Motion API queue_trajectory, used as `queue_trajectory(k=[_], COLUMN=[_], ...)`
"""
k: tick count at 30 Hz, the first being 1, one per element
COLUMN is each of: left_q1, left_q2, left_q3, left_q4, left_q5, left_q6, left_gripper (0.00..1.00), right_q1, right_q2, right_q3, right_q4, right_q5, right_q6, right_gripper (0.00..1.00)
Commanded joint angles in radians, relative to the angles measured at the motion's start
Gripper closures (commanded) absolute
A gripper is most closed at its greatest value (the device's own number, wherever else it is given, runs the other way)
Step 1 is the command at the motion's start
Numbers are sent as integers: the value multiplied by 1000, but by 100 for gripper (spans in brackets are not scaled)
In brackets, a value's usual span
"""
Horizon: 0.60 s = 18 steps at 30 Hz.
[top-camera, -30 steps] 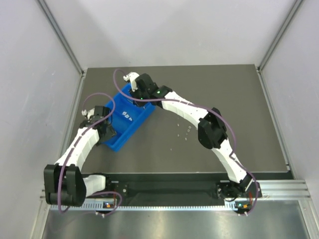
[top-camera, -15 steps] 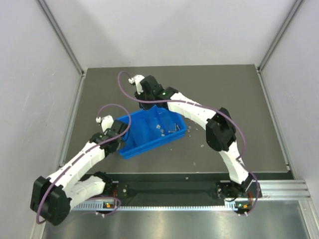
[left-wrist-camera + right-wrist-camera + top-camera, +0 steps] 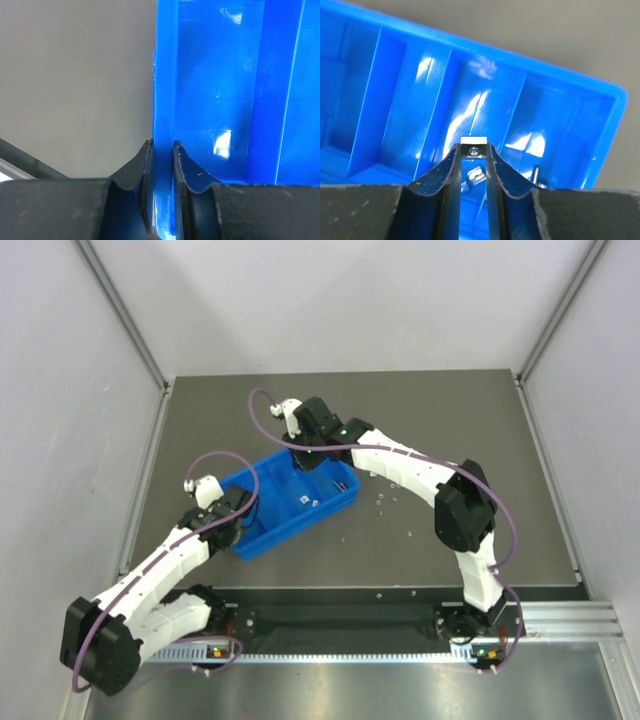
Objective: Sort the screws and nuts into containers
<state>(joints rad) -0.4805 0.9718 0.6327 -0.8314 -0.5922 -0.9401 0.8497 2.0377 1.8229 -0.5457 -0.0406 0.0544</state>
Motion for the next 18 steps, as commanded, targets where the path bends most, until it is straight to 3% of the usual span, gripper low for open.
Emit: queue_trajectory(k=[1, 7, 9, 10, 13, 16, 18], left_q1=[5, 3, 5, 3, 5, 3, 5], left_q2=[-5, -33, -42, -50, -56, -54, -55], left_q3=[7, 4, 4, 2, -5, -5, -4], left_q4=[60, 29, 23, 17, 23, 14, -1], left_q5=[-41, -52, -58, -57, -54, -64, -87], left_q6=[-48, -72, -85, -92, -98, -109, -141], left_gripper=[93, 92, 92, 92, 92, 91, 91], right_q1=[21, 52, 51, 52, 52, 46, 28], right_q2=[-13, 29, 23, 12, -8, -26, -45], right_q3=[-2, -22, -24, -25, -21, 21, 48], right_q4=[0, -8, -19, -17, -25, -54, -65], right_q5=[-73, -44, -45, -56, -128, -125, -99], right_q6=[-22, -22, -31, -39, -47, -71, -32], right_gripper=[100, 96, 83, 67, 40, 26, 24])
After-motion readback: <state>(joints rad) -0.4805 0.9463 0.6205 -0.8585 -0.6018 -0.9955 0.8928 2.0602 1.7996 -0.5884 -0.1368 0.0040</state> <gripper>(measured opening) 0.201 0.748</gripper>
